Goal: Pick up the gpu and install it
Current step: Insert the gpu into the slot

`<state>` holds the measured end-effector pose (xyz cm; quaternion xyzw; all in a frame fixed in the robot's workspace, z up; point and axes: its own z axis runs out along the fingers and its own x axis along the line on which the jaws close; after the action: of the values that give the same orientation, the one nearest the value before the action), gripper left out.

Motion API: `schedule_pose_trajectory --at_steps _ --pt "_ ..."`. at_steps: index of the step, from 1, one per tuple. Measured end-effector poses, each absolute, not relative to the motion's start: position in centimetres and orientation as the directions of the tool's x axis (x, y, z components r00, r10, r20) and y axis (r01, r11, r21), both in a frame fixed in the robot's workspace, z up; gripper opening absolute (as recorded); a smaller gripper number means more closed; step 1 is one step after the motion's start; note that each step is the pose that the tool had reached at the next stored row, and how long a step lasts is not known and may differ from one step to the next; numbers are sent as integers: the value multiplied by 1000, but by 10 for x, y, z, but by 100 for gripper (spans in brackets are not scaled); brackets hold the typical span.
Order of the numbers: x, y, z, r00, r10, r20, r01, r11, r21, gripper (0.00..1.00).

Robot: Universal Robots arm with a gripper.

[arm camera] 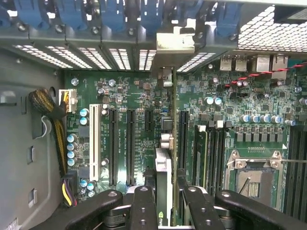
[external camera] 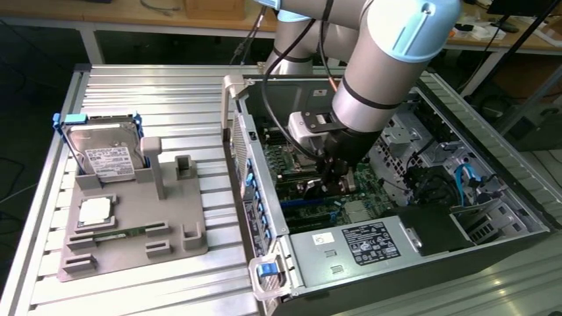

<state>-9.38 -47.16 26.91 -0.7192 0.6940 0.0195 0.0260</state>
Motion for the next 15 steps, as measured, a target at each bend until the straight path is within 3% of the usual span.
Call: schedule_pose_trajectory --at_steps 15 --pt "-92 -471 269 -2 -998 -64 -1000 3 -10 27"
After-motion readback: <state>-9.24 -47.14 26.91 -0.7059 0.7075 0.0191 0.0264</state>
